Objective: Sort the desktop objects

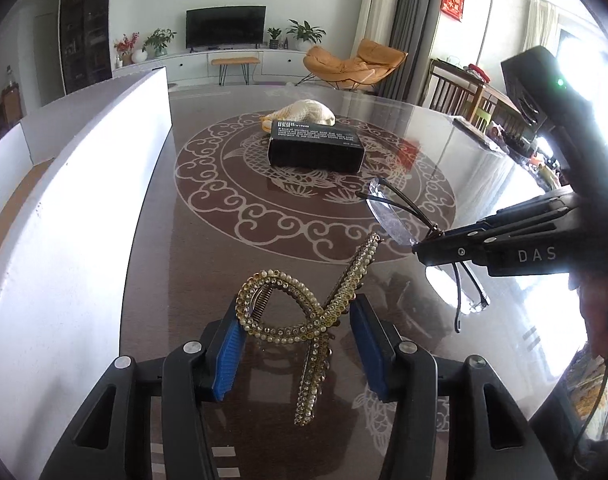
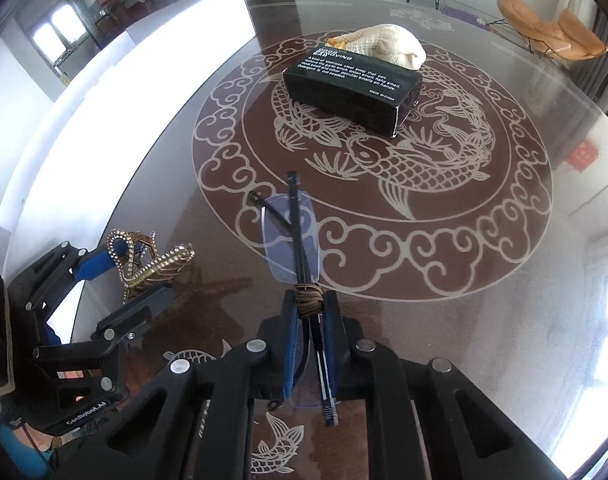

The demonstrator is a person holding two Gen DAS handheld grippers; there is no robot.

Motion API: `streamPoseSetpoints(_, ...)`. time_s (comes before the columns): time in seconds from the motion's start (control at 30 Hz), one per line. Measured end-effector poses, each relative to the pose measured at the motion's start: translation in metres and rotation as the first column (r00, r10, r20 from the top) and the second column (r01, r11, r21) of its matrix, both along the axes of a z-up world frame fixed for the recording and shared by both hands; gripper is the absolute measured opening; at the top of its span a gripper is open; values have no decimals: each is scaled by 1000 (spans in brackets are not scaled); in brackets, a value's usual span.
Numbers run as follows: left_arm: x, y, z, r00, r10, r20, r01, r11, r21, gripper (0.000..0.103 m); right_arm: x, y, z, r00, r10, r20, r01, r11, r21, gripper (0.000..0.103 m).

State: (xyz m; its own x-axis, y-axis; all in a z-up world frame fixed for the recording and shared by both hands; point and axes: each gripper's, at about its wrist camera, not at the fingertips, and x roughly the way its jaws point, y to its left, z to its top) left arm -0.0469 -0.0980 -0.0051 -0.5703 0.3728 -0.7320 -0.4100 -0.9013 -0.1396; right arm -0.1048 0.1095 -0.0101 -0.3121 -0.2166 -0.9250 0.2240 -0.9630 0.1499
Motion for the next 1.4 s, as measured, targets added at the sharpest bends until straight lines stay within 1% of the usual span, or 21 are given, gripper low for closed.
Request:
streamPoseSetpoints(0.17,2,-17,37,1000,28,-10,-27,991,131,51,8,11,34,999,0,-46,-3,997,-72,12)
streamPoseSetpoints(0.23,4,-30,57,999,45,-22,-41,982,183,51,7,3,53,997,8,-76,-15,996,-93,12)
streamPoseSetpoints(0.3,7,-50,78,996,73,-53,-60,977,206,51,5,-9,74,994,26,-108,-39,992,-122,12)
streamPoseSetpoints(0.4,5,-92,107,987,137,-88,-116,970,213,51,4,-37,110,985,76,-158,-102,980,-169,12)
streamPoseSetpoints(0.47,-2,-127,118,975,200,-95,-178,964,199,51,-6,-74,128,975,122,-187,-159,967,-198,12)
streamPoseSetpoints(0.53,-12,-164,122,956,276,-95,-260,953,157,51,-11,-112,143,960,178,-216,-225,950,-218,12)
streamPoseSetpoints(0.6,-26,-199,119,939,338,-69,-328,936,123,51,-12,-154,152,941,240,-239,-294,930,-222,12)
streamPoseSetpoints(0.67,-34,-228,112,919,392,-40,-388,918,79,51,-8,-193,154,919,302,-254,-360,906,-221,12)
streamPoseSetpoints(0.73,-38,-250,102,902,432,-11,-431,902,34,51,-3,-229,147,902,359,-238,-412,881,-232,12)
streamPoseSetpoints(0.8,-41,-267,85,887,462,31,-462,887,-10,51,4,-260,131,887,419,-194,-457,856,-241,12)
streamPoseSetpoints(0.87,-42,-279,67,864,497,78,-494,868,-53,51,10,-284,110,874,463,-149,-486,840,-241,13)
streamPoseSetpoints(0.97,-47,-287,42,833,528,166,-520,849,-92,52,12,-302,79,874,477,-87,-483,838,-253,15)
streamPoseSetpoints(1.03,-44,-285,37,824,541,169,-532,841,-99,54,12,-299,69,890,449,-78,-452,852,-263,26)
streamPoseSetpoints(1.07,-42,-283,39,823,547,153,-538,837,-100,61,14,-294,71,895,435,-96,-445,854,-269,45)
streamPoseSetpoints(1.1,-41,-281,42,819,560,122,-550,828,-110,77,16,-285,74,897,423,-129,-442,854,-273,67)
streamPoseSetpoints(1.17,-33,-277,51,813,579,56,-573,813,-103,90,22,-263,86,901,381,-209,-426,868,-255,85)
streamPoseSetpoints(1.23,-30,-271,61,815,580,18,-577,813,-72,90,28,-233,97,904,331,-272,-400,879,-260,86)
streamPoseSetpoints(1.27,-31,-267,65,820,573,6,-572,819,-55,90,30,-215,100,906,299,-299,-380,886,-266,88)
streamPoseSetpoints(1.3,-31,-261,72,826,563,-8,-563,826,-35,90,31,-195,101,910,259,-325,-350,899,-263,93)
streamPoseSetpoints(1.37,-24,-237,84,850,526,-44,-526,851,4,90,36,-150,95,913,164,-374,-266,934,-239,100)
streamPoseSetpoints(1.4,-20,-222,90,865,498,-60,-497,867,21,90,38,-126,88,916,116,-385,-213,952,-221,102)
